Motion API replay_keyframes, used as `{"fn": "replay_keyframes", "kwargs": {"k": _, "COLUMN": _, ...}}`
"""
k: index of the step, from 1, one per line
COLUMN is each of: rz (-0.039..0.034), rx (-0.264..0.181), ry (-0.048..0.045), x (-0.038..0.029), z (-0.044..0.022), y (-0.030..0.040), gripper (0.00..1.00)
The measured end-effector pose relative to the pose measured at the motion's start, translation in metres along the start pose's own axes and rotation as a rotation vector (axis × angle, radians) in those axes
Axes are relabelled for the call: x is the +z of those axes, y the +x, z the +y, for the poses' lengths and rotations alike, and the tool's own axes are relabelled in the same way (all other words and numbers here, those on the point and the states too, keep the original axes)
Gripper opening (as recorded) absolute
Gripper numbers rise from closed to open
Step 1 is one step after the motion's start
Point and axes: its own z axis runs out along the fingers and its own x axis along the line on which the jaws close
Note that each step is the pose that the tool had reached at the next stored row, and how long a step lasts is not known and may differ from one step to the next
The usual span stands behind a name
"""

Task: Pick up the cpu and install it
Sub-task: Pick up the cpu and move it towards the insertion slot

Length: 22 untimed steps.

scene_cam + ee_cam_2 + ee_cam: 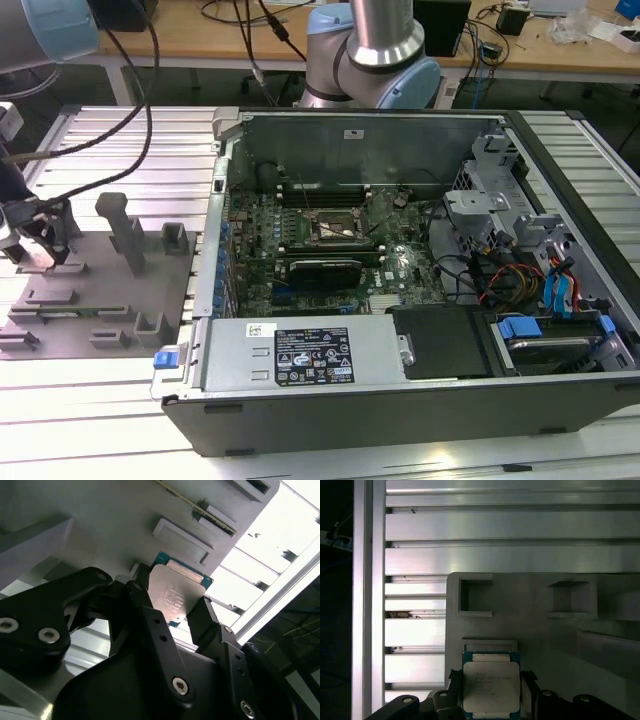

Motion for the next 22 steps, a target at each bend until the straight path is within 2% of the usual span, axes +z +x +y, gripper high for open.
{"fn": "replay_keyframes", "kwargs": {"k": 3, "rz": -0.0001, "rx": 0.000, "ry": 0.0000, "x": -0.0078, "z": 0.0020, "y": 0.0001, "gripper": 0.55}}
{"fn": "replay_keyframes", "kwargs": {"k": 4, "rz": 0.0000, "rx": 0.000, "ry": 0.0000, "x": -0.0182, "z": 0.0043, "y": 0.0002, "gripper": 0.55}}
{"fn": "replay_keyframes", "kwargs": {"k": 6, "rz": 0.0000, "rx": 0.000, "ry": 0.0000, "x": -0.0476, "z": 0.0086, "y": 0.0005, "gripper": 0.55}}
{"fn": "replay_keyframes", "kwargs": {"k": 19, "rz": -0.0001, "rx": 0.000, "ry": -0.0001, "x": -0.0808, "z": 0.0119, "y": 0.0008, "gripper": 0.55}}
{"fn": "replay_keyframes", "kwargs": {"k": 22, "rz": 0.0000, "rx": 0.000, "ry": 0.0000, "x": -0.0936, "z": 0.0140, "y": 0.0010, "gripper": 0.55}}
